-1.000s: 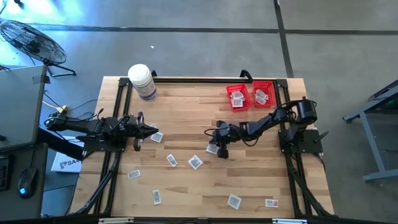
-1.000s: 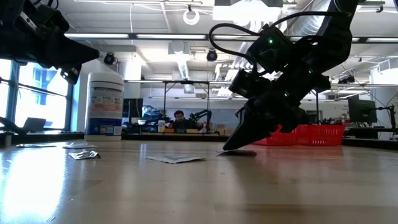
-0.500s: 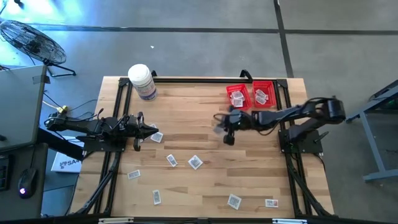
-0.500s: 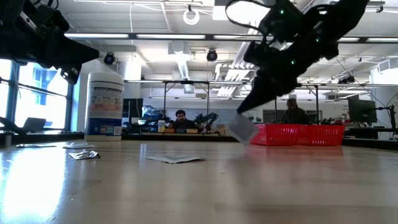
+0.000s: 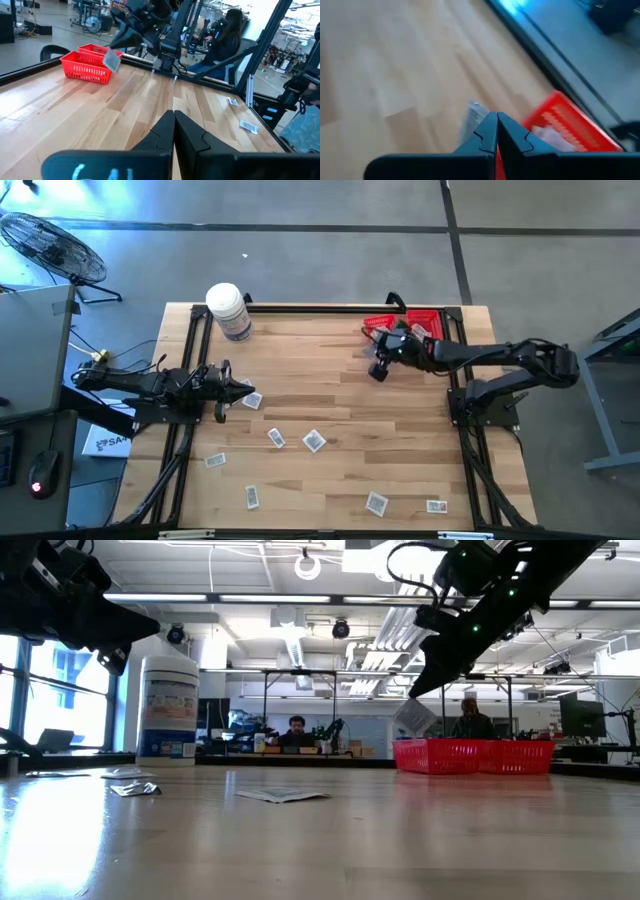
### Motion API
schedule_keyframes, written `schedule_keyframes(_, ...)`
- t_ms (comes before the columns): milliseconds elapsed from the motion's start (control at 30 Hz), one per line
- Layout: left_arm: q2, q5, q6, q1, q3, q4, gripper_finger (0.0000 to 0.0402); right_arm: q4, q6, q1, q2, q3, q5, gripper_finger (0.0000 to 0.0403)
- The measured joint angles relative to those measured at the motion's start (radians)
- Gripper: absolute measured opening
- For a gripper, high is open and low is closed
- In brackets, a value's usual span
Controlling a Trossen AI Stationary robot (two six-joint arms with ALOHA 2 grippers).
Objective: Pick & Place First Aid Supplies
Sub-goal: Put the towelette pack into the left red bin
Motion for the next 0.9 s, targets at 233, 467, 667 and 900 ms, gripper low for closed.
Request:
schedule_keyframes(233,0.000,0.000,0.000,0.000,0.000,0.000,0.0001,-0.037,0.037,-0.125,0.000,-0.002,0.176,0.0001)
schedule_keyframes(467,0.000,0.000,0.000,0.000,0.000,0.001,0.0001,0.017,0.064,-0.217,0.014,-0.053,0.062,0.0001)
schedule_keyframes(667,0.000,-0.001,0.000,0.000,0.000,0.000,0.0001,0.108,0.082,-0.249,0.014,-0.124,0.034,0.0001)
schedule_keyframes(900,0.000,-0.001,0.000,0.000,0.000,0.000,0.0001,0.131,0.105,-0.261,0.014,-0.151,0.000,0.0010)
